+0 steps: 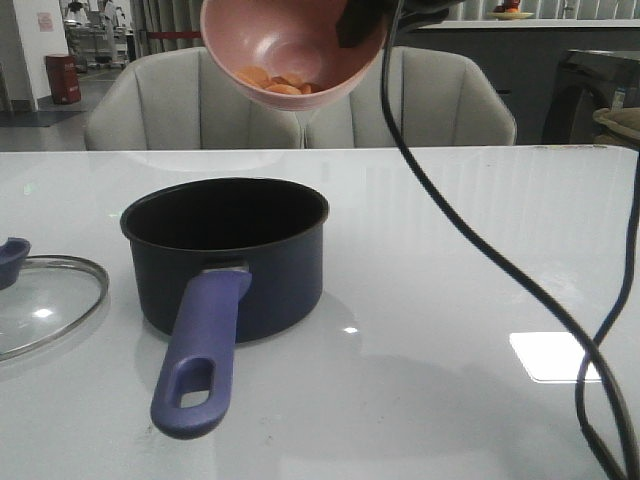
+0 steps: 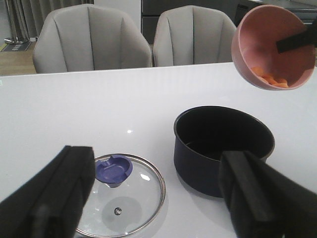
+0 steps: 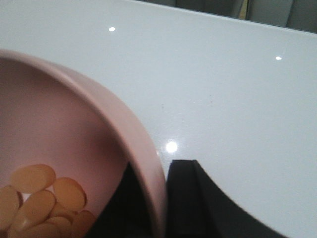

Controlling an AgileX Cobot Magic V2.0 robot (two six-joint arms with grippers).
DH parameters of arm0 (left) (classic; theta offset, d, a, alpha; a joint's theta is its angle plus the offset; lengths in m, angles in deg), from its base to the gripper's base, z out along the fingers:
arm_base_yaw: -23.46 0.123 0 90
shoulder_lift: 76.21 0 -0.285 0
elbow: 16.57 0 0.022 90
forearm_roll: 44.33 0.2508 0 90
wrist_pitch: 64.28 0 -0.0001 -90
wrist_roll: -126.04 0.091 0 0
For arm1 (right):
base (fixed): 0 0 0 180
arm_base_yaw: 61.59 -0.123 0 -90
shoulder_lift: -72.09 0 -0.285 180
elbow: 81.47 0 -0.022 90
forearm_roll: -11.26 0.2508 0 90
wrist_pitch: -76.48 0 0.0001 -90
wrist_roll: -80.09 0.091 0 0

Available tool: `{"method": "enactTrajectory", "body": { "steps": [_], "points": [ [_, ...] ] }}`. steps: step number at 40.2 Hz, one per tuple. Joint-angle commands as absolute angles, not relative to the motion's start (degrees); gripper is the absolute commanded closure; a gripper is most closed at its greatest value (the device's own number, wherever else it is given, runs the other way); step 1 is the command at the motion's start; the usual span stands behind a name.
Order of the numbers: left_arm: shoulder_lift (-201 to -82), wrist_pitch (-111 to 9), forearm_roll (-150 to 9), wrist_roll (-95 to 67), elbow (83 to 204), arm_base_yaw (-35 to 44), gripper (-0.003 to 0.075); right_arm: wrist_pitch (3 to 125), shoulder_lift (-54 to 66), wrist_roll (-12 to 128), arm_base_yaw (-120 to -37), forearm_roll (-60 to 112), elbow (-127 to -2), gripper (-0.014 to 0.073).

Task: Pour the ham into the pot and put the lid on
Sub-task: 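Tilt the pink bowl over the saucepan with the right gripper, then tip the bowl further to pour the carrot slices into the saucepan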

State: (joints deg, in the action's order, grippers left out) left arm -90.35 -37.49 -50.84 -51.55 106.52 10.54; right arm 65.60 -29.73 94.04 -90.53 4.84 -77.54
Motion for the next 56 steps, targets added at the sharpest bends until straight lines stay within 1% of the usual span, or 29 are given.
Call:
{"method": "enactTrajectory", "body": {
  "steps": [1,5,10,14,19,21,29,36,47,56],
  "points": [
    [-90.96,-41.91,-51.13,-51.60,108.09,10.10,0.0157,71.48,-26.78,76.59,-90.58,20.56,-79.77,0.0453],
    [-90.96,-41.91,-51.13,-51.60,108.09,10.10,0.0157,73.81,-27.22,60.60,-91.30,33.60,-79.77,0.0453],
    [-90.96,-41.91,-51.13,-51.60,108.09,10.10,0.0157,78.83,-27.84,50.02,-92.67,39.43,-79.77,0.0453],
    [-90.96,-41.91,-51.13,-51.60,108.09,10.10,0.0157,86.05,-28.65,49.37,-93.29,39.11,-79.00,0.0453],
    [-90.96,-41.91,-51.13,-51.60,108.09,10.10,0.0157,99.75,-29.11,49.37,-94.10,38.41,-74.84,0.0453],
    [-90.96,-41.91,-51.13,-51.60,108.09,10.10,0.0157,103.16,-29.30,49.37,-94.10,37.46,-73.21,0.0453],
    [-90.96,-41.91,-51.13,-51.60,108.09,10.10,0.0157,105.68,-29.43,49.42,-94.14,30.14,-70.99,0.0453],
    [-90.96,-41.91,-51.13,-51.60,108.09,10.10,0.0157,108.43,-29.58,49.42,-94.14,17.87,-70.66,0.0453],
    [-90.96,-41.91,-51.13,-51.60,108.09,10.10,0.0157,121.15,-32.00,49.37,-94.14,5.60,-66.79,0.0453],
    [-90.96,-41.91,-51.13,-51.60,108.09,10.10,0.0157,130.78,-34.32,47.29,-94.14,2.81,-65.35,0.0453]
  ]
}}
